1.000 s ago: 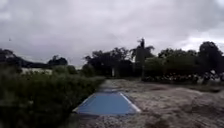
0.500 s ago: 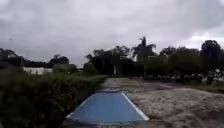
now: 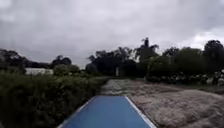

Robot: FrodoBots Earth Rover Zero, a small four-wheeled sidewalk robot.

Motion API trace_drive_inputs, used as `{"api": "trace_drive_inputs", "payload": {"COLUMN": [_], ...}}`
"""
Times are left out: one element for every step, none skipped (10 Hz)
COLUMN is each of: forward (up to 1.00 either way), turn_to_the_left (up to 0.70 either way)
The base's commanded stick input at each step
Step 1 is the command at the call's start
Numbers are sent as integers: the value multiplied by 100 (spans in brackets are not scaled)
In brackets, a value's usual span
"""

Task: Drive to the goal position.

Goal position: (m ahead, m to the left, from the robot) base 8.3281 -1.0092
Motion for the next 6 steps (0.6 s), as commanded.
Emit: {"api": "trace_drive_inputs", "payload": {"forward": [50,50,50,50,50,50], "turn_to_the_left": [0,0,0,0,0,0]}}
